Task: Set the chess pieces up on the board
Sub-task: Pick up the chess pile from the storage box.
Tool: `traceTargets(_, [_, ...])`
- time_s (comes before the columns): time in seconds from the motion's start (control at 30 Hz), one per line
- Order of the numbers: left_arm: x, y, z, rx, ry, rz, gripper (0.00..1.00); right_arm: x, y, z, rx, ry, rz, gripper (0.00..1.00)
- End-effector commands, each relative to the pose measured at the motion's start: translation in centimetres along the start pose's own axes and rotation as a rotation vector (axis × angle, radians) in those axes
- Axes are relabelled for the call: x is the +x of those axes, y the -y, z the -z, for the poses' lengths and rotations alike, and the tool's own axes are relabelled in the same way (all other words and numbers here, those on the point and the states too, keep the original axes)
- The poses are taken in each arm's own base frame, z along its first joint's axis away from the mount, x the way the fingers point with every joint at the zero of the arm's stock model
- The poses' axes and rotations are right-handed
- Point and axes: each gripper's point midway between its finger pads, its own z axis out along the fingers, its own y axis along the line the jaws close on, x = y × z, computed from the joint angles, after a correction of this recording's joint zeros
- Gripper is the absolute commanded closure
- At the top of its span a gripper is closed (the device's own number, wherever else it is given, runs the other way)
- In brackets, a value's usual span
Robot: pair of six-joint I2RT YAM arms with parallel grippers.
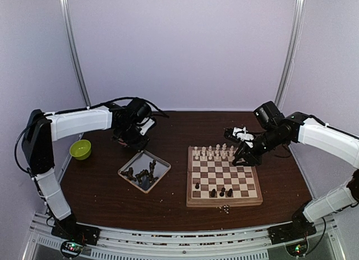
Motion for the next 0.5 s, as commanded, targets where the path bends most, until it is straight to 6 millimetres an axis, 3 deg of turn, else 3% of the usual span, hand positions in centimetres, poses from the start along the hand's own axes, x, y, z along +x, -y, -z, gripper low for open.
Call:
traceTargets(0.0, [1.9,4.4,-0.7,0.247,-0.076,-0.004,0.69,0.4,0.2,0.0,0.012,-0.005,0.009,0.61])
traceTargets(0.47, [2.1,6.2,-3.5,0.289,-0.123,0.007,0.66,0.9,0.3,-0.4,0.013,-0.028,0.009,0.61])
